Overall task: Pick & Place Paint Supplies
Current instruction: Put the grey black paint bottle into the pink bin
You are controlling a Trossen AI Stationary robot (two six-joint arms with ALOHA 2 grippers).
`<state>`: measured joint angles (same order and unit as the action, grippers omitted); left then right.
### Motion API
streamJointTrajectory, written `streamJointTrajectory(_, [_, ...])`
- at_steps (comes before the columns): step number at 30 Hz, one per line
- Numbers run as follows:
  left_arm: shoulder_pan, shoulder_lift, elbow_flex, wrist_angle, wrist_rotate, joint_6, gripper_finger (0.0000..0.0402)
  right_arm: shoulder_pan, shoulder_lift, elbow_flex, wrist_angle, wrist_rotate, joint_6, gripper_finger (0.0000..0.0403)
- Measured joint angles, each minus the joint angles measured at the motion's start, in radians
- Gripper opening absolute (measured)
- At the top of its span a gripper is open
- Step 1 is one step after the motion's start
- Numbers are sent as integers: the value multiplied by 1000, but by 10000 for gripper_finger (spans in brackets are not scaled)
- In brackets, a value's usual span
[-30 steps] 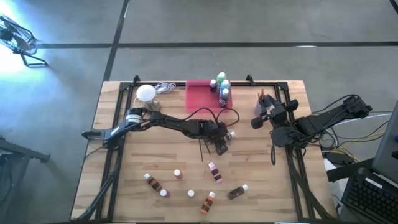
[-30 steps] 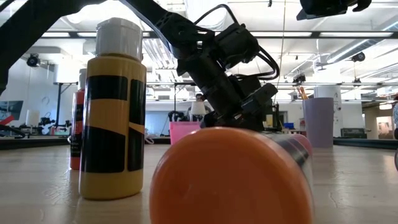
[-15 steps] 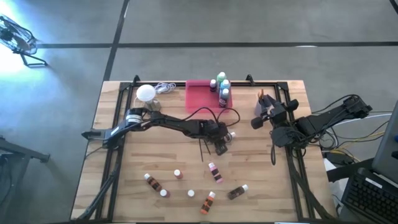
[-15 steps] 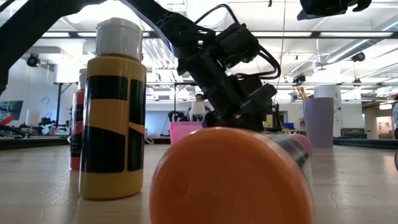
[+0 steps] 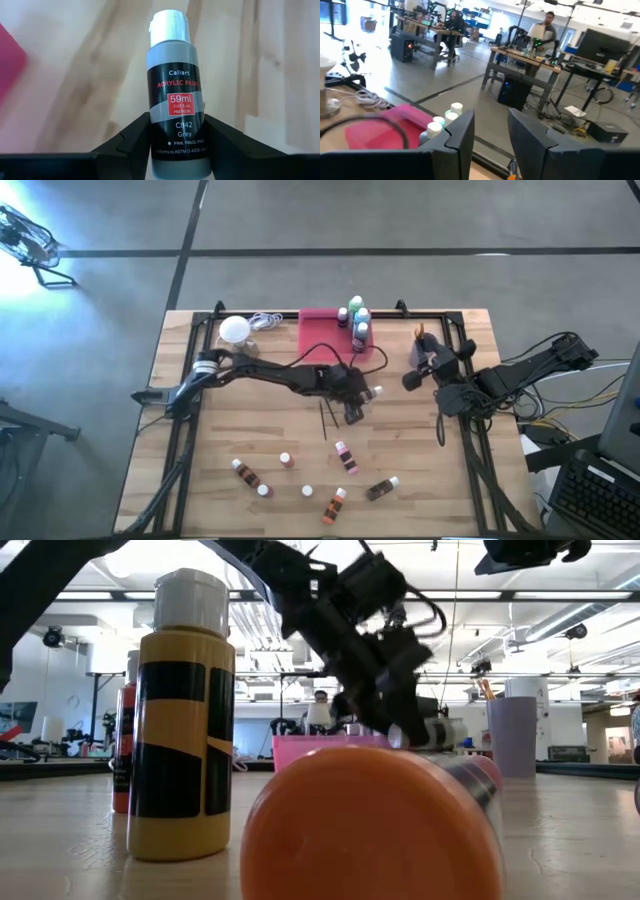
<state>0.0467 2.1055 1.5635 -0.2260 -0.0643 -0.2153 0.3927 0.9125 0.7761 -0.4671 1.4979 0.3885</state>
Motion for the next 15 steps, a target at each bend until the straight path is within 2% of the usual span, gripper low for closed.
streamJointTrajectory(7, [11, -96, -92, 85, -5, 80, 168, 0, -1, 0, 15, -95, 5, 140])
streamJointTrajectory(15, [33, -282, -375, 422, -7, 118, 168, 0, 0, 0, 87, -240, 5, 164])
